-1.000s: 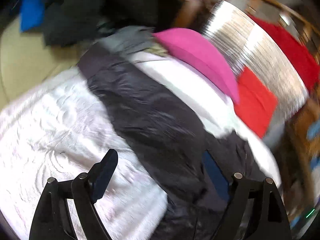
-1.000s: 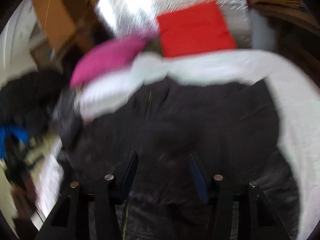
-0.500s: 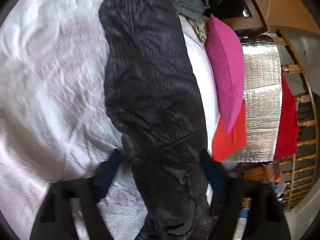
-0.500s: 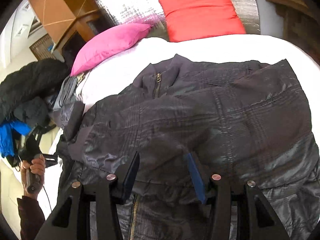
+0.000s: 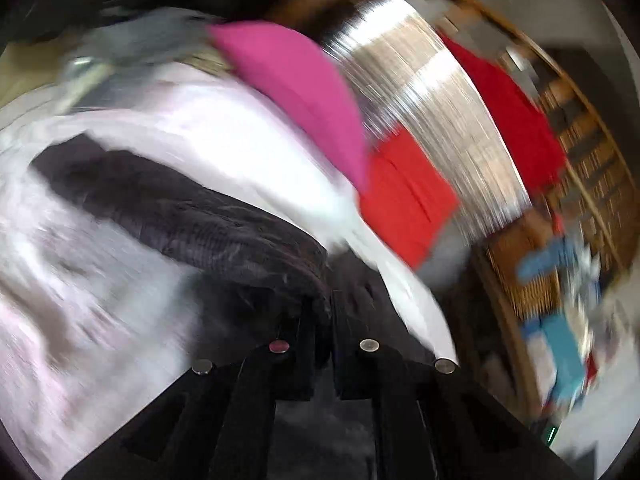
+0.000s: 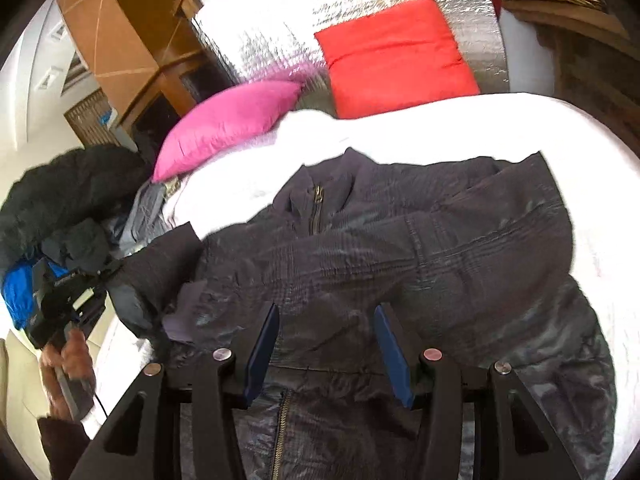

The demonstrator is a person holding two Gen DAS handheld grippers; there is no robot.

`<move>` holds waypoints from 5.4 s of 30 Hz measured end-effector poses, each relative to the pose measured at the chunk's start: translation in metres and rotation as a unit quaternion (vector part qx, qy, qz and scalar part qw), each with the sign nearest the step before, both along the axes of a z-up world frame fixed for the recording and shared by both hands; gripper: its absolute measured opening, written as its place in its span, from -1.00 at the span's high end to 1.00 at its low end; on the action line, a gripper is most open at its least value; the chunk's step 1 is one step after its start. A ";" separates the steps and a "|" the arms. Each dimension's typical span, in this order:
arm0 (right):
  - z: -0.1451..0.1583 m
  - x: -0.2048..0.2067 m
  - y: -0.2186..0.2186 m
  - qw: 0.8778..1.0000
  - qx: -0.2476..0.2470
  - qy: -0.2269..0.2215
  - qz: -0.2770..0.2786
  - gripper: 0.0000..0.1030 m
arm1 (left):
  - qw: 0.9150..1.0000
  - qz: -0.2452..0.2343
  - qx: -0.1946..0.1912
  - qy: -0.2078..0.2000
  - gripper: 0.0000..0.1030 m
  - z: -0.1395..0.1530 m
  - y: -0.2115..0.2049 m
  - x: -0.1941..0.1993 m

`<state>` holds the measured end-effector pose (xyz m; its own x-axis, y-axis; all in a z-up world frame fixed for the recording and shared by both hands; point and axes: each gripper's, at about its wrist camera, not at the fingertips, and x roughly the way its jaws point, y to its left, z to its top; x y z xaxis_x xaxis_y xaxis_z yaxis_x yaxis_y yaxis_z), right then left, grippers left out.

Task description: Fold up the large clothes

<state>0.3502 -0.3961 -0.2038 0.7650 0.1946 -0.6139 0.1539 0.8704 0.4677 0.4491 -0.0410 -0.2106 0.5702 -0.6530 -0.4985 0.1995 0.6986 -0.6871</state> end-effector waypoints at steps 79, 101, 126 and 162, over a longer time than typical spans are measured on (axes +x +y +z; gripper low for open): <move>0.010 -0.009 0.094 0.961 -0.249 0.029 0.117 -0.55 | 0.974 -0.039 0.215 0.063 0.02 -0.023 -0.070 0.008; -0.052 -0.034 -0.140 0.968 0.223 0.027 -0.111 -0.40 | 0.962 -0.040 0.258 0.076 0.50 -0.051 -0.083 0.016; -0.044 -0.032 -0.159 0.981 0.116 0.069 -0.142 0.64 | 0.951 -0.045 0.304 0.046 0.08 -0.040 -0.093 0.010; -0.006 -0.078 -0.075 0.998 0.036 0.038 -0.045 -0.39 | 0.869 -0.148 0.462 -0.093 -0.46 -0.054 -0.162 -0.091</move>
<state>0.2721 -0.4715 -0.2099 0.7338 0.1717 -0.6573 0.2676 0.8163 0.5119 0.3576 -0.2030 -0.2647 0.5724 -0.1543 -0.8053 0.5126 0.8339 0.2046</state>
